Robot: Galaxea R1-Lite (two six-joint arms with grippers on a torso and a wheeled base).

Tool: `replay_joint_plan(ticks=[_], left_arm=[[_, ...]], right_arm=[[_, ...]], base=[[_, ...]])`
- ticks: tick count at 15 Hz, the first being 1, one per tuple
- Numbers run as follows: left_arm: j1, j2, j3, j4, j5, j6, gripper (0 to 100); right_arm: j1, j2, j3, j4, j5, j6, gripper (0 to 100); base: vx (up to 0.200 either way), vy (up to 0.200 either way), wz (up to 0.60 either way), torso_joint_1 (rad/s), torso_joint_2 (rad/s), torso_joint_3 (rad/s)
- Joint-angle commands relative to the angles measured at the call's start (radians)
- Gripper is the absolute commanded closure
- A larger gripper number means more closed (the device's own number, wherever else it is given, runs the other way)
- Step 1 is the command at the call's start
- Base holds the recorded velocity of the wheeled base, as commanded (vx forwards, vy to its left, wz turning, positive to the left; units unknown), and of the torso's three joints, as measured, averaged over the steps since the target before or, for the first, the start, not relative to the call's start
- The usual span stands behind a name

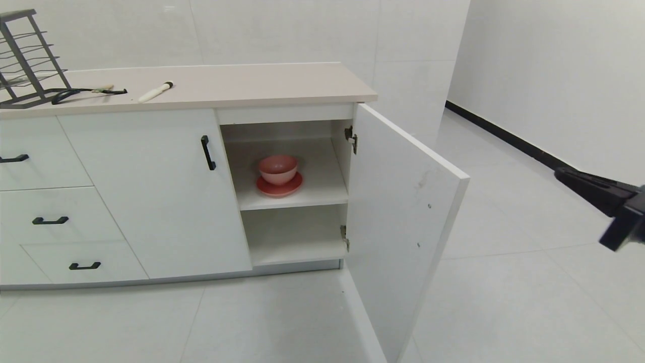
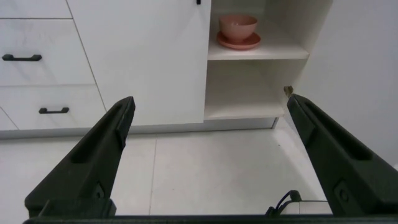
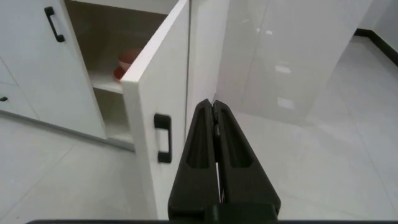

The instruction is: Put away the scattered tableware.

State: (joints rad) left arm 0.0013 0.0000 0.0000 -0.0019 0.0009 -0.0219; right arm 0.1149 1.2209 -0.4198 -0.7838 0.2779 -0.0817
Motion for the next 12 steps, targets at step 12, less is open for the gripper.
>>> replay_joint_plan(ticks=[12], left_arm=[[0.0,0.0,0.0,-0.001,0.002,-0.001,0]], right_arm=[[0.008,0.651,-0.088,-0.532,0.224,-0.078,100]], base=[[0.0,0.0,0.0,0.0,0.0,0.0]])
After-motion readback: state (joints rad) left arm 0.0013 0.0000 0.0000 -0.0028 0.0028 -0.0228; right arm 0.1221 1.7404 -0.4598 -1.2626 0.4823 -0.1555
